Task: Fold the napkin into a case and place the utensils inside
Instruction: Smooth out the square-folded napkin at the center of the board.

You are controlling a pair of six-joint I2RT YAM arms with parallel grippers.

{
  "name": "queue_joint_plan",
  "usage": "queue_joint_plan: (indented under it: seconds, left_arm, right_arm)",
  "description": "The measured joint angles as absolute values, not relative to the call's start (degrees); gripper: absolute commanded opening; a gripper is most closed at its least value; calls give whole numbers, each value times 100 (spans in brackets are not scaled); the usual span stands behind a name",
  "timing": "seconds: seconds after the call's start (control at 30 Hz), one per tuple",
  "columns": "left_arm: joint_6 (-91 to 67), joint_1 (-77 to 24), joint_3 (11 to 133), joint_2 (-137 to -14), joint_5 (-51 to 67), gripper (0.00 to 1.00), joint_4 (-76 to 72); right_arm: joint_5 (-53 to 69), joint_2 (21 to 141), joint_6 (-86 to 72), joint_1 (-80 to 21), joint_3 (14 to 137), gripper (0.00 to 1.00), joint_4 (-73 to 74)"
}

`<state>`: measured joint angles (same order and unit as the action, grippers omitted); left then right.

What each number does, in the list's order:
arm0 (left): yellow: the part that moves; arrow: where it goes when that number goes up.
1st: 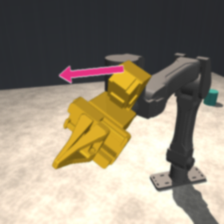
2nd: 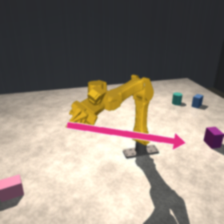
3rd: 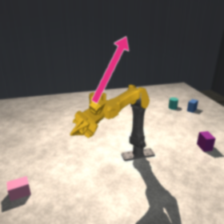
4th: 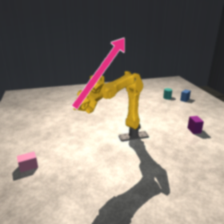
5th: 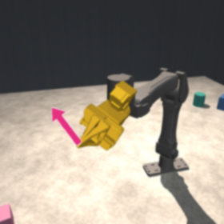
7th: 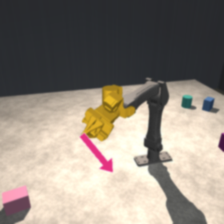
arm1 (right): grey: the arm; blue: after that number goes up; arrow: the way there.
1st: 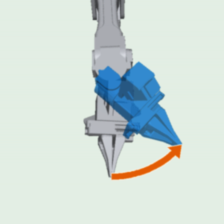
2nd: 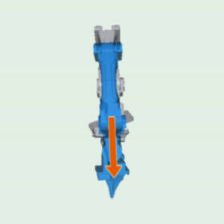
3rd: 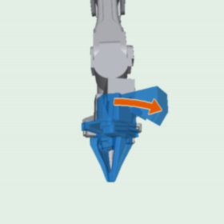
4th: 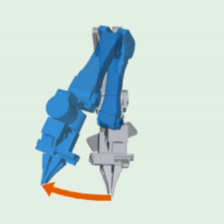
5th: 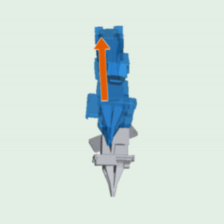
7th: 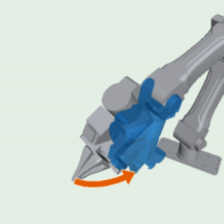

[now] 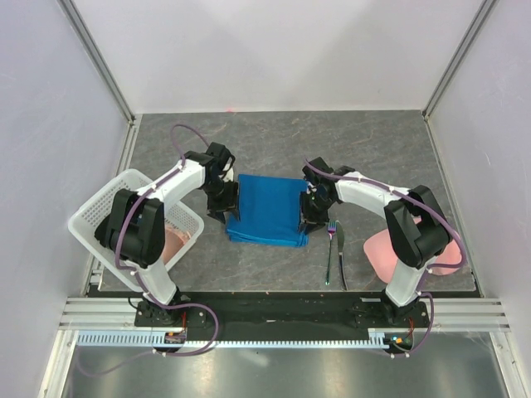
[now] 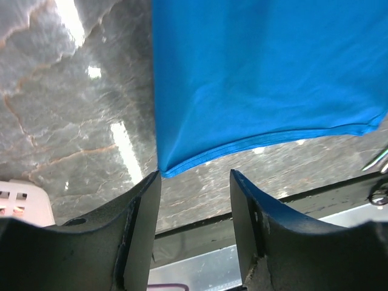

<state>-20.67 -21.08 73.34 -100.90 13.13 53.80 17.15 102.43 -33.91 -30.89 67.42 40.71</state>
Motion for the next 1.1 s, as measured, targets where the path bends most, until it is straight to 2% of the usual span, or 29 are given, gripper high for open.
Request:
queue_joint_plan:
  seconds: [0.43, 0.73, 1.1]
  left_arm:
    - [-1951, -2088, 6921, -9966, 1251, 55, 5374]
    - [-1872, -2032, 6812, -9946, 1358, 57, 5345]
    - [-1809, -1865, 6523, -9946, 1584, 50, 5288]
  right_arm:
    - [1780, 10243, -3798, -3299, 6353, 33, 3741]
    - [1776, 10243, -3981, -3317, 6226, 36, 3636]
    - [1774, 10243, -4099, -3317, 6130, 35, 3590]
